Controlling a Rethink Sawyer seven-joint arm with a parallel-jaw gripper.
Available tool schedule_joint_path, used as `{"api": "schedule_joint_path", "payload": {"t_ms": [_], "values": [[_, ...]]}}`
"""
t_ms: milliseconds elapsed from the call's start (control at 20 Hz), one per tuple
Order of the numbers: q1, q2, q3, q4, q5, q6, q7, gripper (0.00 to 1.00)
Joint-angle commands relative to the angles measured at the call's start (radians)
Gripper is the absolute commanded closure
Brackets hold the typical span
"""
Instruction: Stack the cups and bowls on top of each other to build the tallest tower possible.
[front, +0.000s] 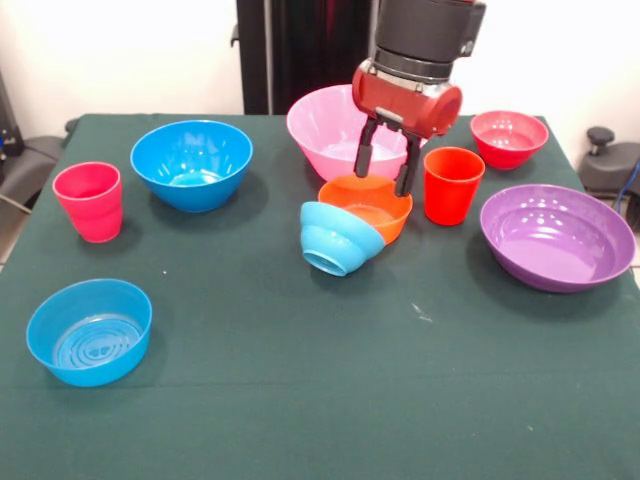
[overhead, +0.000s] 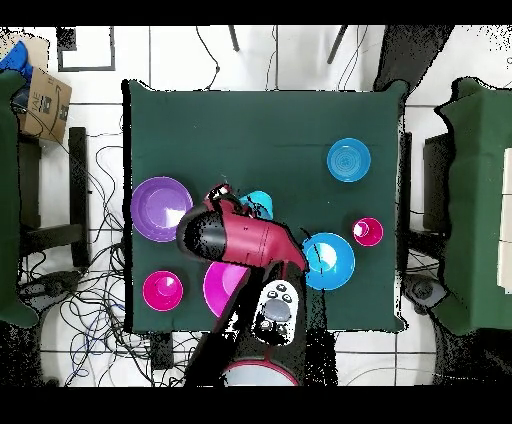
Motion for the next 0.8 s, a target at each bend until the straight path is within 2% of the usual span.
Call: {"api": "schedule_joint_path", "payload": {"t_ms": [50, 200, 450, 800], "values": [[0.029, 0.12, -0.039, -0.007, 0.092, -0.061, 0.236, 0.0], [0.045, 0.183, -0.089, -0.023, 0.115, -0.156, 0.238, 0.0], [0.087, 0.254, -0.168, -0.022, 0.192, -0.252, 0.244, 0.0], [0.091, 0.271, -0.17, 0.011, 0.268, -0.323, 0.226, 0.0]]}}
